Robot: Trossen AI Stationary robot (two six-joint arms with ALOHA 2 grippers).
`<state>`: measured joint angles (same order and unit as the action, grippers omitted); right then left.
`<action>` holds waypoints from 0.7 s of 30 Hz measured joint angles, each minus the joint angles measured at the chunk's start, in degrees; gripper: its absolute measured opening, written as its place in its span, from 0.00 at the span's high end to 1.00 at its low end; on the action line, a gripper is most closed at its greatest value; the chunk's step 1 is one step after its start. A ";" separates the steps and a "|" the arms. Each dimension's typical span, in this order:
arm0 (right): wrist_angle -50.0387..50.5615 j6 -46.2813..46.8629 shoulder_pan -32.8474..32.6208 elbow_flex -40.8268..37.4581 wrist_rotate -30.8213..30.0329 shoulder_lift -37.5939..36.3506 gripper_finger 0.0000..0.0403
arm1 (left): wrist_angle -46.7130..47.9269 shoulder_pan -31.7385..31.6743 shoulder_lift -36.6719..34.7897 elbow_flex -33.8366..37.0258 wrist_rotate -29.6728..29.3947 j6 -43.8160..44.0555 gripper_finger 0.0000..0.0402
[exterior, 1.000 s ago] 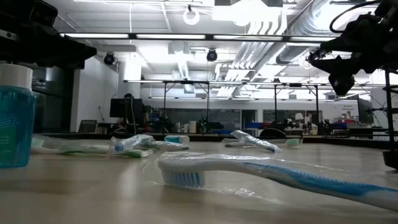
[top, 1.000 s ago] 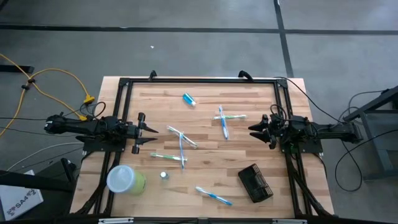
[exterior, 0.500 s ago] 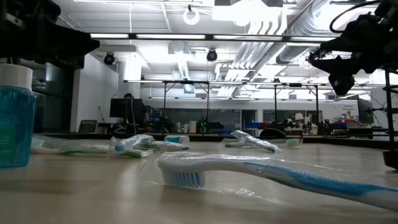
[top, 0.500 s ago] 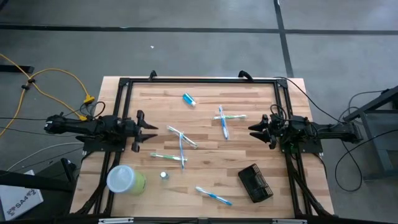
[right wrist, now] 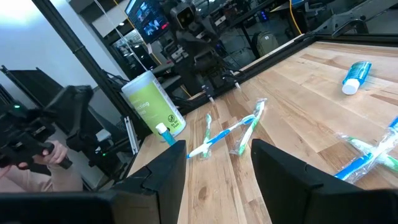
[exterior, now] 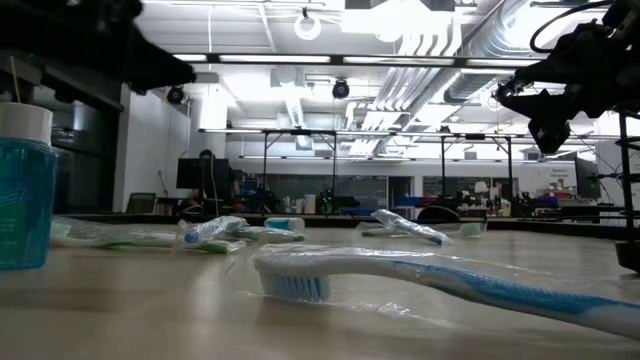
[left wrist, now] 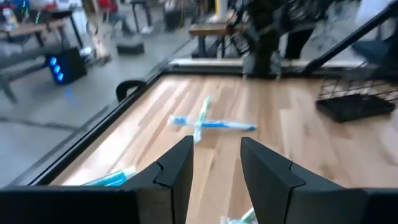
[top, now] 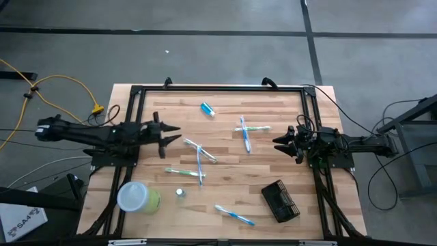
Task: Pick & Place toothbrushing station
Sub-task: Put the top blue mouthwash into the middle section of the of the black wire organizer
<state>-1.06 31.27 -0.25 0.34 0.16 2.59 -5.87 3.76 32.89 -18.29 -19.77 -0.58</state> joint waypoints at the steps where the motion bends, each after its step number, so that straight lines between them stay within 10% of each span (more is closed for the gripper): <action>1: 0.00 0.01 -0.02 -0.01 0.00 -0.01 0.57 | 0.85 -0.92 3.29 -1.97 0.79 -0.08 0.68; 21: 0.00 0.02 0.00 -0.02 0.00 -0.02 0.57 | 4.71 -21.14 49.08 -30.70 30.48 -14.87 0.68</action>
<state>-1.06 31.28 -0.25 0.32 0.16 2.57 -1.17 -17.38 81.97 -48.99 10.71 -15.45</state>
